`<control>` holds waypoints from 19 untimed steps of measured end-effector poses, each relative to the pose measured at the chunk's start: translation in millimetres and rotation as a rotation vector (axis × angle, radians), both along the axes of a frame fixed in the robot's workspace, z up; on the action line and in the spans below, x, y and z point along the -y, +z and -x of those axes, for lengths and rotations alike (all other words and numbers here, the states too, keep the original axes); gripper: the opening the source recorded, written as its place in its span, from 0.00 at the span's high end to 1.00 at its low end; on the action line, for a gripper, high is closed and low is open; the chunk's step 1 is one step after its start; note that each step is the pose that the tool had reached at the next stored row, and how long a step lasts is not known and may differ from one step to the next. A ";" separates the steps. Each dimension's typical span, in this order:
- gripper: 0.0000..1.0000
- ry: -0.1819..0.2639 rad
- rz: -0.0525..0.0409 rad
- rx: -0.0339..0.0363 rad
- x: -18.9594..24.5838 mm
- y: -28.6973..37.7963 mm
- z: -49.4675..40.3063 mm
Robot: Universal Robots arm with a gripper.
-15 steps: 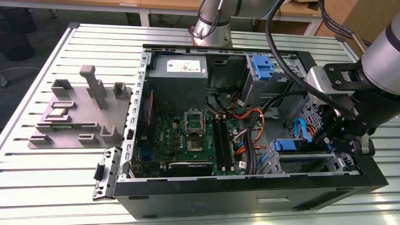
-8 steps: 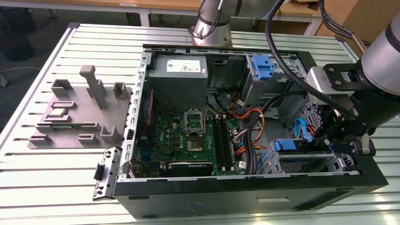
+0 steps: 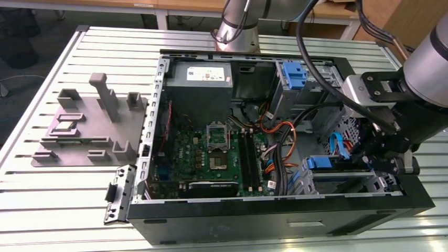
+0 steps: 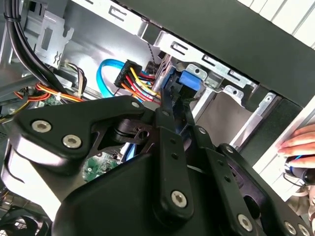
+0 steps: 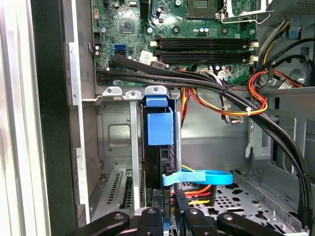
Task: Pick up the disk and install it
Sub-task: 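Insert the second disk wire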
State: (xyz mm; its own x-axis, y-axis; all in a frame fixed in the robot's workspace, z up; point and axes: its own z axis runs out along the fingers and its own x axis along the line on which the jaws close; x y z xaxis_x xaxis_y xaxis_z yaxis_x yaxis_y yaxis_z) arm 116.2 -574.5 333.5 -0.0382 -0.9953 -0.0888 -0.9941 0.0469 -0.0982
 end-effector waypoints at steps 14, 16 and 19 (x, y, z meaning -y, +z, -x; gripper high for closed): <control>0.84 0.000 0.0014 0.0000 0.0 -0.5 0.4; 0.84 0.000 0.0013 0.0000 0.0 -0.5 0.4; 0.84 0.000 0.0011 0.0000 0.0 0.1 0.4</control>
